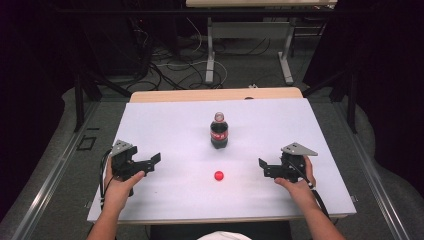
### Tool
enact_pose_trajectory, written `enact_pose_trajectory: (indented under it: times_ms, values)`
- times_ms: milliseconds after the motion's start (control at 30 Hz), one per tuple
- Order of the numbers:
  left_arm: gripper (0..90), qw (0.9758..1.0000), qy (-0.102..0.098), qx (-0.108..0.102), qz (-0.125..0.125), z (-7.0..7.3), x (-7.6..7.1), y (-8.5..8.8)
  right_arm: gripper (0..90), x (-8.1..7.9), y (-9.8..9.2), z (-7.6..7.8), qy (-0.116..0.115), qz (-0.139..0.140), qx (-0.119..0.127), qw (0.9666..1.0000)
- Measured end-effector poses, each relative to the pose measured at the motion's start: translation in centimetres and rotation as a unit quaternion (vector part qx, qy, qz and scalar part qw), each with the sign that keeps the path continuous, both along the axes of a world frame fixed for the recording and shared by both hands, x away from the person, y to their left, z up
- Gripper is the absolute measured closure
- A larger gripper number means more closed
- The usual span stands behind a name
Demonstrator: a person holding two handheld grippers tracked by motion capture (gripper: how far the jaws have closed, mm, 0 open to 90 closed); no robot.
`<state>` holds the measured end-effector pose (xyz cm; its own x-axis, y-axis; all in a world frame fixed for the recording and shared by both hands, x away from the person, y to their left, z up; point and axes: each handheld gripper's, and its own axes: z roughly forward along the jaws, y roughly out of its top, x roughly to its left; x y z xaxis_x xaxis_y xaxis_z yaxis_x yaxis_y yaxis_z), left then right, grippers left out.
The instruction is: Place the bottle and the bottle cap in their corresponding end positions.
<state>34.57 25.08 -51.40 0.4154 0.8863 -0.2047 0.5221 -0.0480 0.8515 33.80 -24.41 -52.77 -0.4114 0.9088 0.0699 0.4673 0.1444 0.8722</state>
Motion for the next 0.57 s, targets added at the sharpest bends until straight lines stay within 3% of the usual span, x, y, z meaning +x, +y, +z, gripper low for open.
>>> enact_pose_trajectory:
  times_ms: [167, 367, 567]
  values:
    - [0.5, 0.9995, -0.011, 0.016, 0.024, -1.0, 0.2, 0.8, 0.1, 0.4, -0.4, -0.4, -0.009, -0.008, -0.004, 0.9999]
    - [0.5, 0.9993, 0.005, 0.020, 0.031, -1.9, 0.4, 1.2, 0.1, 0.7, -0.9, -0.9, 0.005, -0.012, -0.003, 0.9999]
    - [0.5, 0.9990, 0.006, 0.021, 0.040, -2.0, 0.5, 1.5, 0.1, 0.9, -1.1, -1.1, 0.004, -0.019, -0.004, 0.9998]
